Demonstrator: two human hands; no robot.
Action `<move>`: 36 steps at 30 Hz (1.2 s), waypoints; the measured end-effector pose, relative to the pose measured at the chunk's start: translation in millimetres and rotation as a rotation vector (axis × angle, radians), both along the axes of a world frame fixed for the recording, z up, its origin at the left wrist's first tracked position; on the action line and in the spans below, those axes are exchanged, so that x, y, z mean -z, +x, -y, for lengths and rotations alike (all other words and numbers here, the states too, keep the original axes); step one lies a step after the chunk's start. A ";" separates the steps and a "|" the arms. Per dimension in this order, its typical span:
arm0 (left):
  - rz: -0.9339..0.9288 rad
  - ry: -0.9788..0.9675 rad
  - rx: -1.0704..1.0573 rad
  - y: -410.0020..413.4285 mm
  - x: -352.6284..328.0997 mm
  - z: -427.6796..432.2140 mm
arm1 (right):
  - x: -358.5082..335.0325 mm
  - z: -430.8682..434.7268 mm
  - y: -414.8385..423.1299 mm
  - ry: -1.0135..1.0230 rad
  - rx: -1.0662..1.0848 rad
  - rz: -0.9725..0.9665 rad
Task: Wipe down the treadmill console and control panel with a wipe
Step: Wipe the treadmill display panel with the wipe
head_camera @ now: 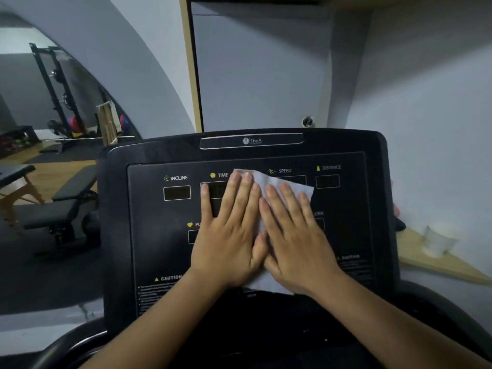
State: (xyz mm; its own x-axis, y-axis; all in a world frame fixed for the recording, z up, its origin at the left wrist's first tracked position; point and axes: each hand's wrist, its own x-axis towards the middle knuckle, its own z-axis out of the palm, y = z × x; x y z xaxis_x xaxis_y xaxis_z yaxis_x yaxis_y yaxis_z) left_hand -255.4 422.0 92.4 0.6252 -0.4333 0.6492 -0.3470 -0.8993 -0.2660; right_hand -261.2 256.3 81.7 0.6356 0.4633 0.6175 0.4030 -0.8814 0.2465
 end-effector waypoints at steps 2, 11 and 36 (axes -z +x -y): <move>0.014 0.002 0.001 14.9 -21.7 7.1 | -20.1 7.9 14.3 -0.002 0.011 0.010; -0.003 -0.029 -0.049 50.1 -81.5 44.7 | -76.8 32.4 49.7 0.057 0.173 0.029; -0.054 0.101 0.165 10.6 -9.3 100.6 | 17.2 84.6 -12.8 0.201 0.303 -0.068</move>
State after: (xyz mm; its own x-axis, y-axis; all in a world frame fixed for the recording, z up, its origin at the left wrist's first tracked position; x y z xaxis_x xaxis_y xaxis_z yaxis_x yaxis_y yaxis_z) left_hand -244.8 321.4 101.7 0.5733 -0.5937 0.5646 -0.5037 -0.7989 -0.3287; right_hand -274.0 171.7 64.5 0.7679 0.1213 0.6289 0.1253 -0.9914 0.0382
